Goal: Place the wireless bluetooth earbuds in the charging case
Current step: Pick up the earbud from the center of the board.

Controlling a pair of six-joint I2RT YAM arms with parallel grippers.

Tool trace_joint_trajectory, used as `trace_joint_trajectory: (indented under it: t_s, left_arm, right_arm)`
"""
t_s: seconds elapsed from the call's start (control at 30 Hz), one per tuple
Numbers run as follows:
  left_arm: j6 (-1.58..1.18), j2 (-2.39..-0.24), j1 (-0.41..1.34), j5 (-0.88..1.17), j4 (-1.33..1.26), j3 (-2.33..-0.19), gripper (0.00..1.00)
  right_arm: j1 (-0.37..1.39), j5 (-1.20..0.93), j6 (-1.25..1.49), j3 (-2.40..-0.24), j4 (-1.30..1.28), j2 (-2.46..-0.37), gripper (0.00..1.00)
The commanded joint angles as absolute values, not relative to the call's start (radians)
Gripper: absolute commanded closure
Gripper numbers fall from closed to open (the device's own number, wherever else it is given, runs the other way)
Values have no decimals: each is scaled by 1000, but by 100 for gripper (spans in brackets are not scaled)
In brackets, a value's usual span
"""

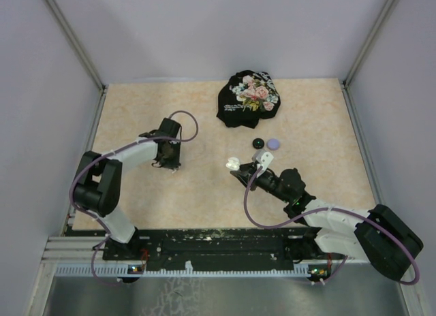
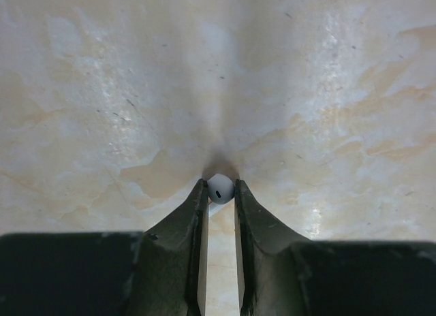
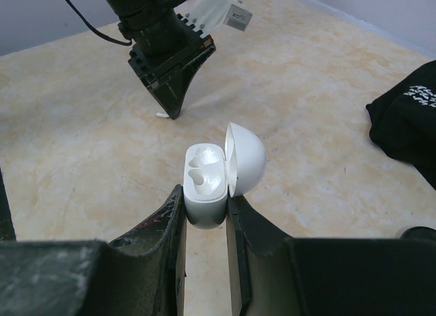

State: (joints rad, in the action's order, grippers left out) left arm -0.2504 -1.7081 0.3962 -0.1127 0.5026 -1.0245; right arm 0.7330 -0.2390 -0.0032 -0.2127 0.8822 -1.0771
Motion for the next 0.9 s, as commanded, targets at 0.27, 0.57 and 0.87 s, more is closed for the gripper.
trace_joint_trajectory:
  t_s: [0.27,0.57,0.87]
  left_arm:
    - [-316,-1443,400,135,268,-900,82]
    - [-364,-1227,431,337,9,-778,82]
    - [-455,-1109,557,374,-265,-690,82]
  right_arm:
    - [741,-250,1,-253,974,-1091,100]
    - [743,-244,0,-250,996,-1106,100]
    - [742,-230,0,-246,1007,-1108,100]
